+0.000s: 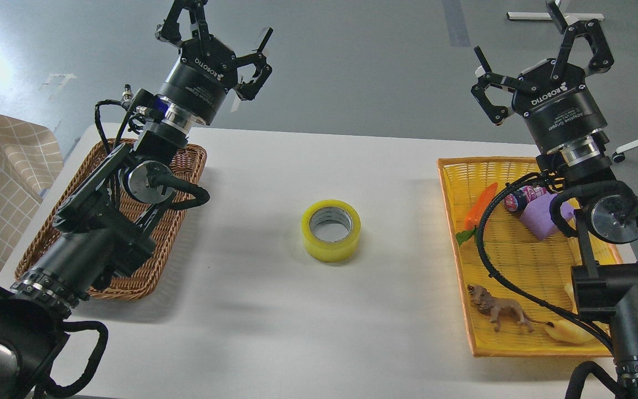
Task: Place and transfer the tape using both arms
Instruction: 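Reach the left gripper toward the tape roll on the table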
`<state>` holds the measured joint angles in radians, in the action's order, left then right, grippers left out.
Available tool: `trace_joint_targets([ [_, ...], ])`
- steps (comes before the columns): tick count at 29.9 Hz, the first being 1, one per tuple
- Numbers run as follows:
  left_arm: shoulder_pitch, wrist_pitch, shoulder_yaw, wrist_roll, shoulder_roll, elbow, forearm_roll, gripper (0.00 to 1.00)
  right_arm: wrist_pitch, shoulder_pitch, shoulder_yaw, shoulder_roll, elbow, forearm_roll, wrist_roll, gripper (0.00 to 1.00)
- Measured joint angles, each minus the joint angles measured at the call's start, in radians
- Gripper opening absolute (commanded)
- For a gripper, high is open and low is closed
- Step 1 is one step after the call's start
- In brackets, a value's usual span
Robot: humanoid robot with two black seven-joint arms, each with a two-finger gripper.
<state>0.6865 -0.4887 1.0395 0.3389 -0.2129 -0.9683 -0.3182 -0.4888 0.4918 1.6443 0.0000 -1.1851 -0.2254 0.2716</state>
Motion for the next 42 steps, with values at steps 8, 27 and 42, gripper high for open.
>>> trace_joint_targets([
  [8,-0.002,0.0,-0.004,0.0,-0.007,-0.007,-0.001,0.98,0.0,-0.015,0.001,0.0,-0.002,0.014,0.0,1.0],
  [27,0.05,0.097,-0.084,-0.018,-0.057,-0.014,-0.369,0.98,0.0,-0.038,0.006,0.0,-0.01,0.015,0.0,1.0],
  [42,0.155,0.368,-0.436,-0.014,-0.192,-0.045,-0.666,0.98,0.0,-0.059,0.005,0.0,-0.012,0.014,0.0,1.0],
])
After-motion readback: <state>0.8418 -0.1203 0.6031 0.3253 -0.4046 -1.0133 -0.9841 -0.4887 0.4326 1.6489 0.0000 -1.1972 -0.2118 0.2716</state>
